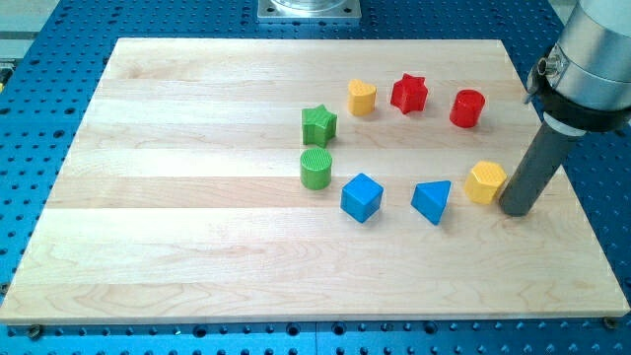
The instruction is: Move blue blocks right to the green blocks
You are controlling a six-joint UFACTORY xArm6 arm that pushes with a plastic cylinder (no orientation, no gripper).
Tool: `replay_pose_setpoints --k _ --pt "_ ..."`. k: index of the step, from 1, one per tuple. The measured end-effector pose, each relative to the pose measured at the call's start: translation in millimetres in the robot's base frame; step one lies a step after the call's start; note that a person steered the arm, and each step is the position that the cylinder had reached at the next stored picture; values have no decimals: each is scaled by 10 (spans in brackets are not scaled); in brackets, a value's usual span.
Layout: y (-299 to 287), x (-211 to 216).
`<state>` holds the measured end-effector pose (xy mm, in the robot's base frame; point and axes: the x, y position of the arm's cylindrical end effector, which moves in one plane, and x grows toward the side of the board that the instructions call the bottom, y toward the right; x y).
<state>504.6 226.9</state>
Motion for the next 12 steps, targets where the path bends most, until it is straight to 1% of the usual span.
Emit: replay_pose_setpoints --k 6,7,8,10,11,12 --pt "6 48" --pt "-500 399" --pt "-899 467" --pt "-912 -34" --pt "-1271 -465" --pt "-1561 -779"
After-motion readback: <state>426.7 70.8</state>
